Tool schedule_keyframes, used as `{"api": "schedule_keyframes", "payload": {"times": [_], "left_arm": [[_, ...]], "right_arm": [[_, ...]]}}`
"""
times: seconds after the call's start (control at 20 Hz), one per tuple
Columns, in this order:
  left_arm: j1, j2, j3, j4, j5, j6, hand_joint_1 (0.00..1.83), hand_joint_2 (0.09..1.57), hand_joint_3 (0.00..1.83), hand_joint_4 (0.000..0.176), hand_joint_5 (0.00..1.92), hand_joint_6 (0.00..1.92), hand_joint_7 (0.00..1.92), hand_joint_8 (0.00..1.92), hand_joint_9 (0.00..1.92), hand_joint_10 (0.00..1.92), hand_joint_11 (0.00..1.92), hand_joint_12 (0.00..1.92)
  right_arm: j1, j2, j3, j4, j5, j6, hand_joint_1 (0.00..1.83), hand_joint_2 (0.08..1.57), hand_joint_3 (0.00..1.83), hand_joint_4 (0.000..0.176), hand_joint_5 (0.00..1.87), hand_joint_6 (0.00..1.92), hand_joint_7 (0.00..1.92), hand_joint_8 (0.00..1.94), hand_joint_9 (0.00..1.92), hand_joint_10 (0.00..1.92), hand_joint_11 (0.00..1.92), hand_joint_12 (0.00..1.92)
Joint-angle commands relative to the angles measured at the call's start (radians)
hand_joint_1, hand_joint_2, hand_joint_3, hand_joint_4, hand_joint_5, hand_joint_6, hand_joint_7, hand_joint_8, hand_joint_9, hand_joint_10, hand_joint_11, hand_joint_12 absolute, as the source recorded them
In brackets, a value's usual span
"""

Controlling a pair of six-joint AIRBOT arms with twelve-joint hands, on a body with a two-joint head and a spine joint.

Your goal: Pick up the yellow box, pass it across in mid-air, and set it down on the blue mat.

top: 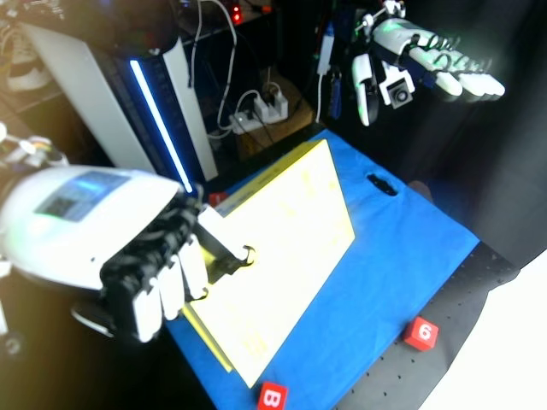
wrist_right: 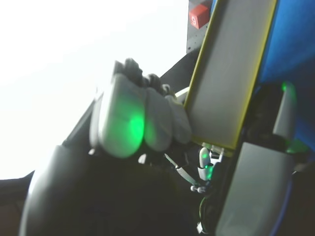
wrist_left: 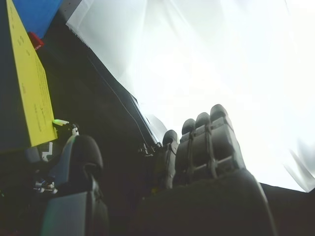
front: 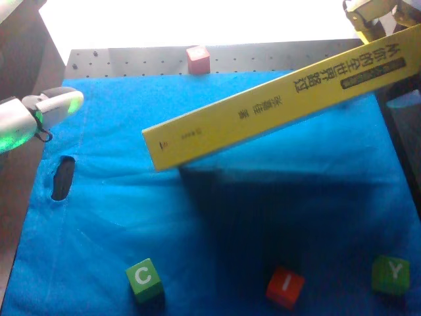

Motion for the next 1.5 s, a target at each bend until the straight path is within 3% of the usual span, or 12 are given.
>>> {"api": "schedule_keyframes", "payload": {"times": [0.0, 0.15, 0.25, 0.35, 0.5, 0.75, 0.9, 1.0, 1.1, 1.25, 1.4, 1.45], "left_arm": [[-0.006, 0.008, 0.000, 0.007, -0.133, 0.000, 0.60, 1.17, 0.00, 0.115, 0.00, 0.00, 0.00, 0.00, 0.00, 0.00, 0.00, 0.00], [-0.002, 0.008, -0.002, 0.006, -0.135, 0.000, 0.58, 1.16, 0.00, 0.135, 0.00, 0.00, 0.00, 0.00, 0.00, 0.00, 0.00, 0.00], [0.000, 0.008, -0.003, 0.004, -0.136, 0.000, 0.59, 1.17, 0.00, 0.117, 0.00, 0.00, 0.00, 0.00, 0.00, 0.00, 0.00, 0.00], [0.000, 0.007, -0.003, 0.003, -0.136, 0.000, 0.58, 1.17, 0.00, 0.122, 0.00, 0.00, 0.00, 0.00, 0.00, 0.00, 0.00, 0.00], [0.000, 0.006, -0.003, 0.002, -0.135, 0.000, 0.56, 1.17, 0.00, 0.106, 0.00, 0.00, 0.00, 0.00, 0.00, 0.00, 0.00, 0.00], [0.001, 0.005, -0.005, 0.002, -0.138, 0.000, 0.53, 1.16, 0.00, 0.158, 0.00, 0.00, 0.00, 0.00, 0.00, 0.00, 0.00, 0.00], [0.001, 0.005, -0.006, 0.001, -0.141, 0.000, 0.51, 1.17, 0.00, 0.157, 0.00, 0.00, 0.00, 0.00, 0.00, 0.00, 0.00, 0.00], [0.001, 0.004, -0.006, 0.001, -0.142, 0.000, 0.50, 1.17, 0.00, 0.151, 0.00, 0.00, 0.00, 0.00, 0.00, 0.00, 0.00, 0.00], [0.001, 0.004, -0.007, 0.001, -0.144, 0.000, 0.49, 1.17, 0.00, 0.158, 0.00, 0.00, 0.00, 0.00, 0.00, 0.00, 0.00, 0.00], [0.002, 0.004, -0.007, 0.001, -0.145, 0.000, 0.46, 1.18, 0.00, 0.150, 0.00, 0.00, 0.00, 0.00, 0.00, 0.00, 0.00, 0.00], [0.002, 0.002, -0.006, 0.001, -0.146, 0.000, 0.42, 1.18, 0.00, 0.160, 0.00, 0.00, 0.00, 0.00, 0.00, 0.00, 0.00, 0.00], [0.002, 0.002, -0.006, 0.001, -0.146, 0.000, 0.43, 1.18, 0.00, 0.168, 0.00, 0.00, 0.00, 0.00, 0.00, 0.00, 0.00, 0.00]], "right_arm": [[0.019, 0.008, -0.003, 0.000, 0.117, -0.008, 1.59, 0.85, 0.64, 0.176, 1.26, 1.92, 1.48, 1.94, 1.62, 1.92, 1.70, 1.92], [0.018, 0.027, -0.016, 0.000, 0.116, -0.008, 1.59, 0.88, 0.59, 0.176, 1.28, 1.92, 1.49, 1.94, 1.61, 1.92, 1.70, 1.92], [0.018, 0.028, -0.010, 0.003, 0.091, -0.008, 1.60, 0.88, 0.57, 0.176, 1.31, 1.92, 1.50, 1.94, 1.62, 1.92, 1.70, 1.92], [0.018, 0.028, 0.005, 0.010, 0.059, -0.007, 1.57, 0.91, 0.52, 0.176, 1.29, 1.92, 1.44, 1.94, 1.56, 1.92, 1.66, 1.92], [0.019, 0.008, 0.062, 0.045, -0.026, -0.007, 1.55, 0.98, 0.39, 0.176, 1.25, 1.92, 1.37, 1.94, 1.49, 1.92, 1.59, 1.92], [0.019, -0.066, 0.145, 0.099, -0.101, -0.008, 1.44, 1.01, 0.36, 0.176, 1.23, 1.92, 1.34, 1.94, 1.40, 1.92, 1.51, 1.92], [0.018, -0.116, 0.183, 0.110, -0.128, -0.008, 1.47, 1.05, 0.22, 0.176, 1.21, 1.92, 1.31, 1.94, 1.39, 1.92, 1.48, 1.92], [0.018, -0.143, 0.204, 0.116, -0.149, -0.008, 1.45, 1.07, 0.20, 0.176, 1.19, 1.92, 1.29, 1.94, 1.32, 1.92, 1.31, 1.92], [0.017, -0.172, 0.234, 0.125, -0.184, -0.008, 1.48, 1.09, 0.11, 0.176, 1.16, 1.92, 1.31, 1.94, 1.38, 1.92, 1.46, 1.92], [0.016, -0.179, 0.253, 0.142, -0.197, -0.008, 1.41, 1.12, 0.09, 0.176, 1.15, 1.92, 1.27, 1.94, 1.34, 1.92, 1.45, 1.92], [0.016, -0.174, 0.254, 0.142, -0.199, -0.008, 1.41, 1.11, 0.07, 0.174, 1.08, 1.92, 1.21, 1.94, 1.30, 1.92, 1.43, 1.92], [0.016, -0.173, 0.255, 0.142, -0.199, -0.008, 1.36, 1.13, 0.05, 0.000, 0.87, 1.92, 0.95, 1.94, 1.07, 1.92, 1.22, 1.92]]}}
